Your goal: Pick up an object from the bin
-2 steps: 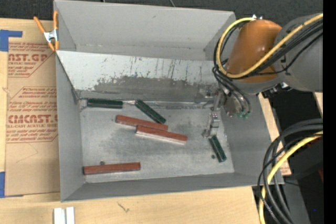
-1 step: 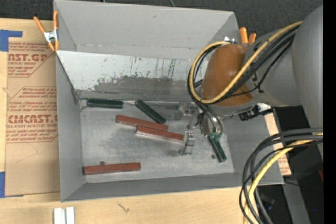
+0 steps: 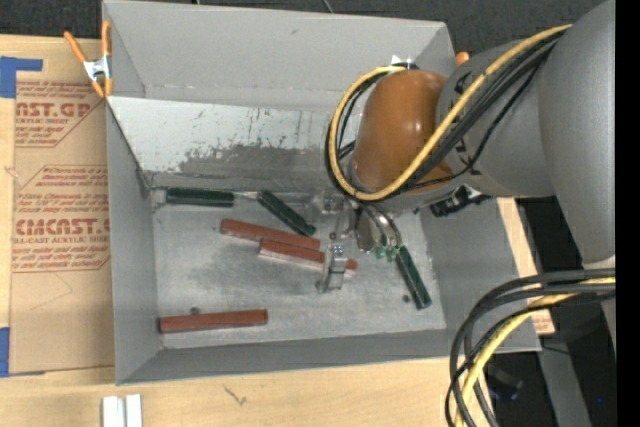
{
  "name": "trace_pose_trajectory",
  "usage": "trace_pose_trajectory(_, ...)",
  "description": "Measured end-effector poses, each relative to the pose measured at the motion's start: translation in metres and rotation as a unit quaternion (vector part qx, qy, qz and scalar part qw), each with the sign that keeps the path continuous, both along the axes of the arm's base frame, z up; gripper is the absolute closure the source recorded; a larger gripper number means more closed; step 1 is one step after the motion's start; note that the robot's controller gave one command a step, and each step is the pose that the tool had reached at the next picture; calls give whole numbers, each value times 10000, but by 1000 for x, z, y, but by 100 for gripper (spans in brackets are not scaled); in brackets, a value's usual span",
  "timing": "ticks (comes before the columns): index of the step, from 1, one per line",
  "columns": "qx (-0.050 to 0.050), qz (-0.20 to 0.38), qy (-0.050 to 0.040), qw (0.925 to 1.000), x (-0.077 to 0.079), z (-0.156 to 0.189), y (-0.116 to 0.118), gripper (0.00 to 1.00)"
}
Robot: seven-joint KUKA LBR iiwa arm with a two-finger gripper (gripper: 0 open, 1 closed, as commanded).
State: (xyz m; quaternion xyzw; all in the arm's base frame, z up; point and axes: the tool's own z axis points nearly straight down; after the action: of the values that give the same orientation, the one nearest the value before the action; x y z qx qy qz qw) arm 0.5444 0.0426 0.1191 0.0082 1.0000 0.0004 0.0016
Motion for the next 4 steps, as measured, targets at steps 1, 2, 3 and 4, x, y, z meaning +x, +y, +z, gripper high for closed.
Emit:
trace_pose_trajectory(1, -1, -1196, 17, 9928, -23, -19, -16, 0)
trace_pose_trajectory(2, -3, -426, -3, 9991, 23, -47, 36, 0)
trace_pose_trajectory(3, 30, -1160, -100, 9932, -1, -43, 31, 100)
trace_pose_trajectory(4, 30, -1161, -100, 9932, -1, -43, 31, 100)
